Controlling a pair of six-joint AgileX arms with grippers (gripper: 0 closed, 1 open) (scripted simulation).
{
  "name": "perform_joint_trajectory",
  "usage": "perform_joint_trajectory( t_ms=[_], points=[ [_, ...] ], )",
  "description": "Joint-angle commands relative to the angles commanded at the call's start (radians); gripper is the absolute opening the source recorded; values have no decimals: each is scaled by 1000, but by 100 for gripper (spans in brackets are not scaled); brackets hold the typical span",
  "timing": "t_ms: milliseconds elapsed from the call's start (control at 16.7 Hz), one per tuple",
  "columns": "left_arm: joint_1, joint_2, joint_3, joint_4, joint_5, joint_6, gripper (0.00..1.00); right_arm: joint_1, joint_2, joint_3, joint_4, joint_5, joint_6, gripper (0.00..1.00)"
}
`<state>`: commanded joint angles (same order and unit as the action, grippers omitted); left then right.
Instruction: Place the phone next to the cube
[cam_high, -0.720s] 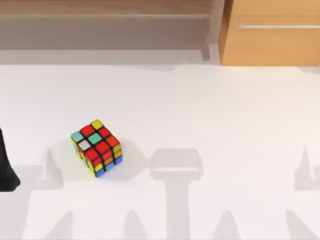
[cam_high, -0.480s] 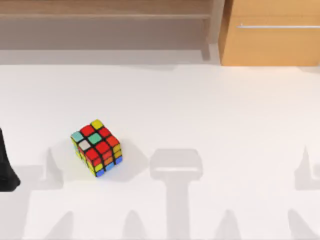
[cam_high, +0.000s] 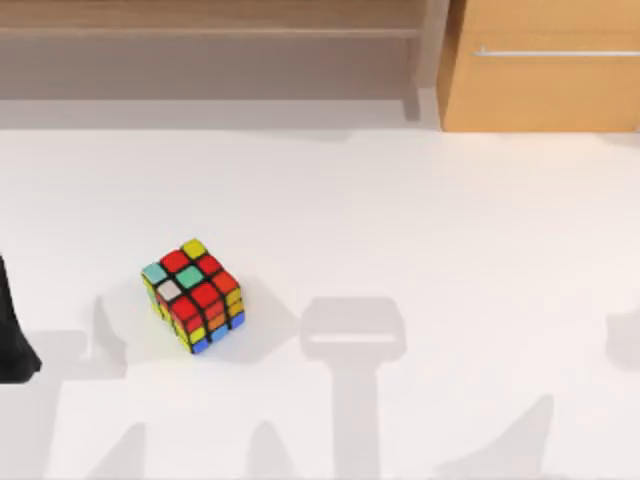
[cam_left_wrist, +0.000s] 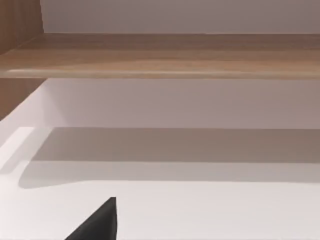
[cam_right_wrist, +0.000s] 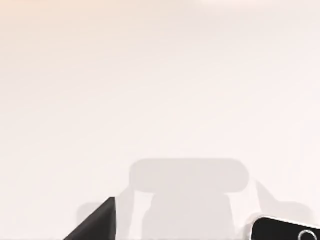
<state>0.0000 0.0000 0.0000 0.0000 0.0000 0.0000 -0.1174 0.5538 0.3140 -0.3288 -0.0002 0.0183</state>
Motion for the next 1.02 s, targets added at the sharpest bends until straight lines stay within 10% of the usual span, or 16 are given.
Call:
perform_joint_trajectory(
  t_ms=[600, 1020],
  points=[
    [0, 0, 0, 0, 0, 0, 100, -160, 834, 424, -447, 0, 25, 100],
    [0, 0, 0, 0, 0, 0, 100, -188, 975, 500, -527, 0, 30, 100]
  ],
)
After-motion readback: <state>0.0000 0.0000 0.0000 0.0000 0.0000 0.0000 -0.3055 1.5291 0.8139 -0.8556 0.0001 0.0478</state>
